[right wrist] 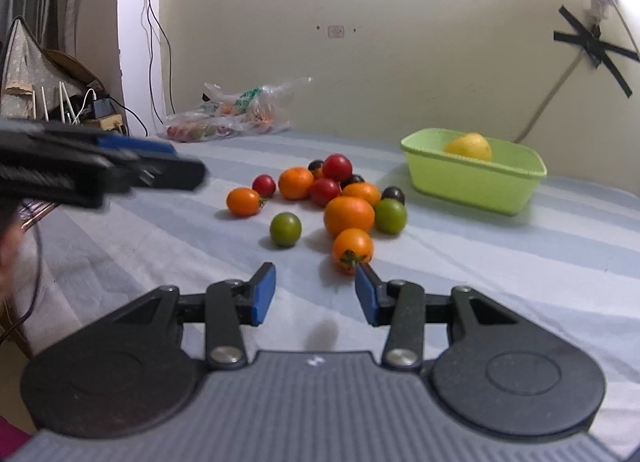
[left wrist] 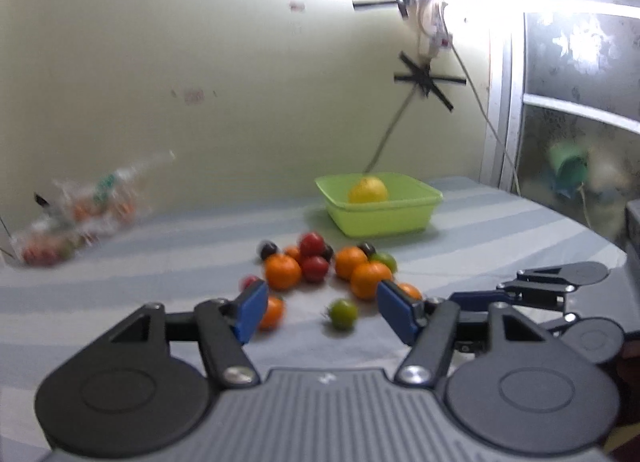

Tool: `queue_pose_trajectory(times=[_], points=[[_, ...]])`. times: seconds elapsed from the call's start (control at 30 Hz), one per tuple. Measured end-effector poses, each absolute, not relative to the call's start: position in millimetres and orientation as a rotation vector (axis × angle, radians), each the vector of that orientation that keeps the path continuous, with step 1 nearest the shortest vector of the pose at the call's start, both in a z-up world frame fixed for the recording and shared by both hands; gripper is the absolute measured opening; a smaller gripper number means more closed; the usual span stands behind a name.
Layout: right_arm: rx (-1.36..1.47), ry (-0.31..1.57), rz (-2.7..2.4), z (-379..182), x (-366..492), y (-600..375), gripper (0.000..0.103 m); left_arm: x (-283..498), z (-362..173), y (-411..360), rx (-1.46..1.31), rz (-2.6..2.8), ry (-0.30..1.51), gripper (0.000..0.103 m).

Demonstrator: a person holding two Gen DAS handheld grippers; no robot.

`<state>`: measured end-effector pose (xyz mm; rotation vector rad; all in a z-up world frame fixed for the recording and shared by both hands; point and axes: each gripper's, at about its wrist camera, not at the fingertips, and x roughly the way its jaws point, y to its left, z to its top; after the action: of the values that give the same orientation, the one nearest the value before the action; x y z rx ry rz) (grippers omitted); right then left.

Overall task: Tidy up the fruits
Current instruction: 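Withdraw both grippers from the bowl back toward the fruit pile, then grasp an orange cherry tomato with the right gripper while the left grasps a green tomato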

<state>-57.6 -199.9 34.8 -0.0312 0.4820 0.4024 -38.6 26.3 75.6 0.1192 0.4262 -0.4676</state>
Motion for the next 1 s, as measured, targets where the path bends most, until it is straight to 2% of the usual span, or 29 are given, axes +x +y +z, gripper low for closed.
queue_pose_trajectory(times=[0.1,0.23,0.33,0.43,0.63,0.8,0.93,1.0], points=[[-0.025,0.468,0.403,37,-56,-204,0.047,-55,102,64,0.116,-0.467,0.420,0.064],[0.000,0.464,0.404,36,-54,-209,0.047,-76,125,116,0.074,-0.461,0.519,0.075],[0.018,0.468,0.409,32,-50,-211,0.047,-80,124,135,-0.005,-0.439,0.555,0.079],[0.020,0.484,0.411,28,-44,-209,0.047,-61,100,124,-0.097,-0.441,0.597,0.079],[-0.022,0.480,0.393,30,-45,-210,0.047,0,51,42,-0.050,-0.462,0.621,0.069],[-0.041,0.490,0.371,30,-38,-213,0.047,25,36,-8,0.013,-0.528,0.598,0.068],[-0.059,0.507,0.379,27,-29,-212,0.047,44,24,-19,0.003,-0.515,0.649,0.053],[-0.067,0.522,0.386,25,-24,-210,0.046,49,20,-21,-0.006,-0.525,0.664,0.050]])
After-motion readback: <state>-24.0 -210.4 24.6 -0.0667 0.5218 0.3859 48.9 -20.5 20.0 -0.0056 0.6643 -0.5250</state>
